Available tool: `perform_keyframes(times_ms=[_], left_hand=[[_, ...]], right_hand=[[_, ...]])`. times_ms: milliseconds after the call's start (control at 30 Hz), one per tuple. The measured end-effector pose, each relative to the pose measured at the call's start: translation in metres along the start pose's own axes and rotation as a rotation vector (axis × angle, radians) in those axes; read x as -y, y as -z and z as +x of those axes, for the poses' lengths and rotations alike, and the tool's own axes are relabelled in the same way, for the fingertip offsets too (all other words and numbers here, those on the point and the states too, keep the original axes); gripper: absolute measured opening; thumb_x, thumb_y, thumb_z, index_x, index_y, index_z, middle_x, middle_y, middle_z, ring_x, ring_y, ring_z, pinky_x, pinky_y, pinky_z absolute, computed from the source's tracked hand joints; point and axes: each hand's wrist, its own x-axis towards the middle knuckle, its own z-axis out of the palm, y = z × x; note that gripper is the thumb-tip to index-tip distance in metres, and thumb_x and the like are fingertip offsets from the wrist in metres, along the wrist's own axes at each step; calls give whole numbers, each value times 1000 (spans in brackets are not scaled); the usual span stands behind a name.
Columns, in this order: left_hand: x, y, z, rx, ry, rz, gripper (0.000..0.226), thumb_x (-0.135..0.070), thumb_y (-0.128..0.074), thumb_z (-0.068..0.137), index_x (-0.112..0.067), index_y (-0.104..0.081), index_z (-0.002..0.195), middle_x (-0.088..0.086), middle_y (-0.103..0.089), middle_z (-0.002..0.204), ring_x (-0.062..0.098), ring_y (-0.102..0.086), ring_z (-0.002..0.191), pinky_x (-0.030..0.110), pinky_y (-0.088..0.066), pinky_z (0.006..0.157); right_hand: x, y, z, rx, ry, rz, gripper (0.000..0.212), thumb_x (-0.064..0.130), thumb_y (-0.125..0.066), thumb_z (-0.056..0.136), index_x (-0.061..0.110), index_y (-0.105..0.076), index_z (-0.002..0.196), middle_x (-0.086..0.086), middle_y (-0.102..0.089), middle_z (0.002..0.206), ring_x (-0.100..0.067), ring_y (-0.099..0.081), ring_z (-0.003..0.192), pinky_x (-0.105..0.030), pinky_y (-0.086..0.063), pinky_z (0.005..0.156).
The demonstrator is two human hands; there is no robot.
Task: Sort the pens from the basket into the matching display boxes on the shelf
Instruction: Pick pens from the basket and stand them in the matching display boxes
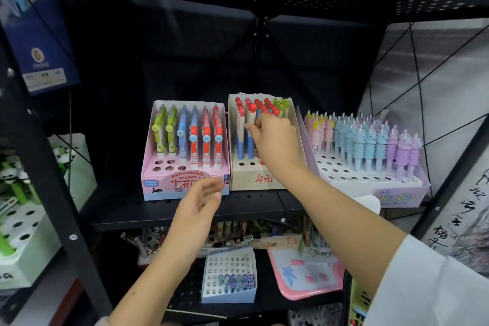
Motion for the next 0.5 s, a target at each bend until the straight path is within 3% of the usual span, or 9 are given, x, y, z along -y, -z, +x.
perform_keyframes(times_ms=[100, 200, 267, 367, 500], left_hand=[[2, 5, -1, -5, 5, -7, 24, -15, -47, 95, -36, -56, 103, -16, -63, 107, -9, -55, 100, 15, -42, 86], [3, 8, -1, -11, 5, -11, 24, -16, -47, 95, -36, -56, 104, -16, -63, 107, -12, -56, 98, 14, -42, 83], [3, 7, -1, -10, 8, -10, 24, -16, -47, 95, -36, -56, 104, -16, -63, 107, -12, -56, 98, 16, -42, 85], [3, 2, -1, -4, 15, -10, 24, -15, -47, 94, -36, -56, 102, -15, -63, 107, -9, -56, 98, 19, -43, 90], [1, -8, -3, 16, 4, -15, 23, -14, -47, 94, -34, -59, 100, -16, -64, 104, -12, -57, 93, 18, -43, 89]], right_hand=[[0, -2, 8, -17, -11, -89, 26, 32, -49, 95, 8, -58, 101, -10, -63, 83, -29, -63, 78, -37, -51, 65], [-6, -7, 6, -87, 25, -141, 38, 25, -50, 95, 13, -40, 129, -7, -63, 81, -27, -63, 70, -31, -41, 53], [-10, -8, 6, -117, 51, -127, 50, 17, -50, 95, 20, -28, 140, -3, -58, 73, -22, -60, 61, -31, -44, 51], [-16, -8, 9, -74, 72, -161, 55, 12, -45, 95, 26, -25, 144, 0, -50, 68, -21, -58, 60, -34, -50, 54], [-18, -5, 12, 57, 111, -230, 58, 12, -40, 94, 30, -20, 146, 2, -40, 59, -19, -47, 50, -28, -38, 44]])
